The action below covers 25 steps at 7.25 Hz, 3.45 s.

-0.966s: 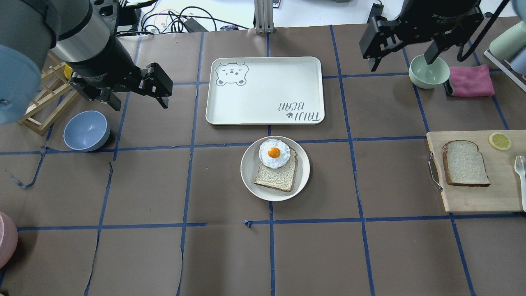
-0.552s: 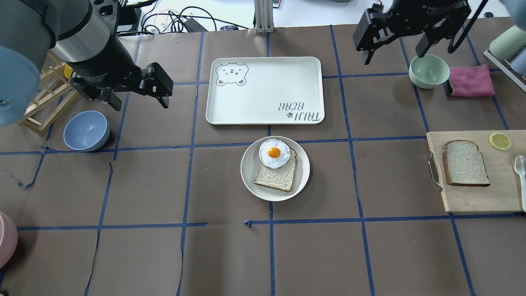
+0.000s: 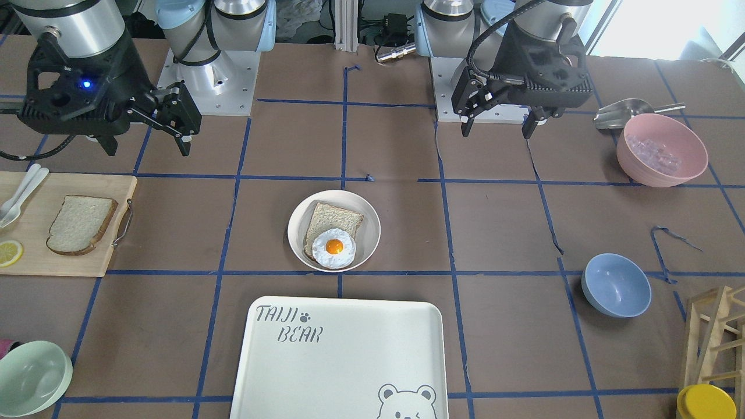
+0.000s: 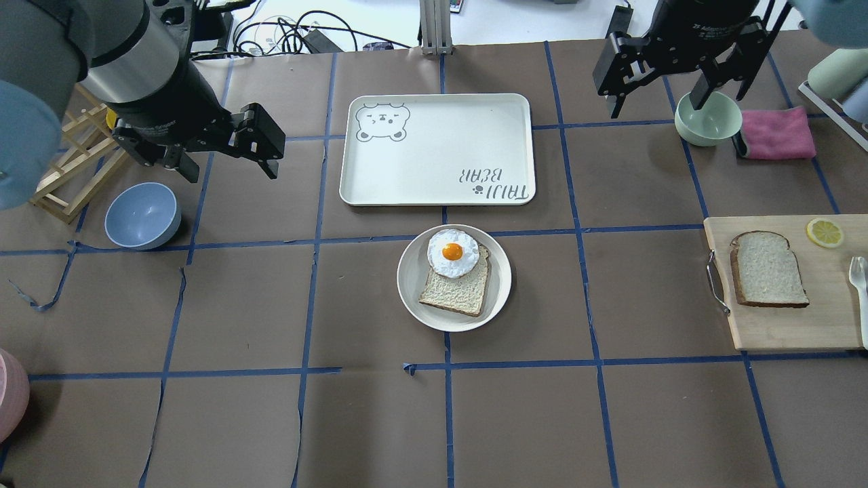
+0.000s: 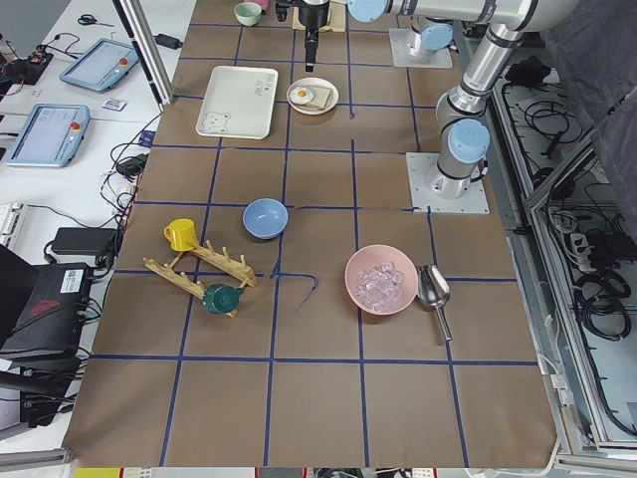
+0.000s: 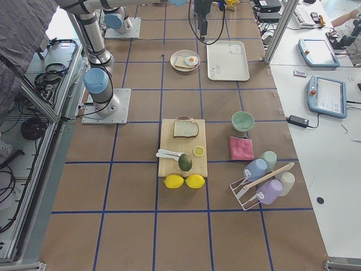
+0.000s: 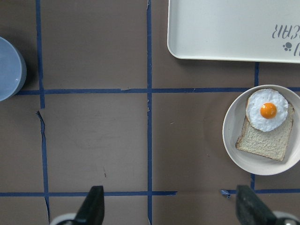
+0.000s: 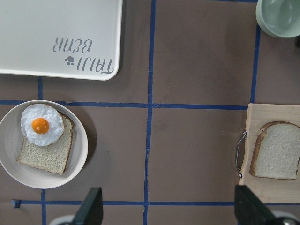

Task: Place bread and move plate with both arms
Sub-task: 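Lower the right gripper onto the bread slice on the cutting board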

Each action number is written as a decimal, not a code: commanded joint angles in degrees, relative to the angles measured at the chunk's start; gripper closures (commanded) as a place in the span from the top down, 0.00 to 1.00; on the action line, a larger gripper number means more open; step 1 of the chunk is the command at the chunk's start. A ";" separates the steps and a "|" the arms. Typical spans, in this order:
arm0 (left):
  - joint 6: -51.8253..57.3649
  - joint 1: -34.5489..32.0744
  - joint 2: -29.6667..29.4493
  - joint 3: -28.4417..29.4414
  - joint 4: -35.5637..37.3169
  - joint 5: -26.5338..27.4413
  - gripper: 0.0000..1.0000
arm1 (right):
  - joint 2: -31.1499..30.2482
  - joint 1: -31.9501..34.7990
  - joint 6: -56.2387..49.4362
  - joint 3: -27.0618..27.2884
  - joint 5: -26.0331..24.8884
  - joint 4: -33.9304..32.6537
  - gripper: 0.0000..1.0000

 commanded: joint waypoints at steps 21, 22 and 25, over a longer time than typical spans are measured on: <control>0.14 0.16 0.78 -1.76 0.94 -0.12 1.00 | 14.08 -41.38 -39.34 33.48 7.38 -37.97 0.72; 0.14 0.16 0.78 -1.67 0.94 -0.12 1.00 | 13.99 -41.38 -39.34 33.31 7.30 -37.96 0.60; 0.23 0.16 0.87 -1.84 0.94 -0.12 1.00 | 14.08 -41.38 -39.78 33.13 7.47 -37.96 0.37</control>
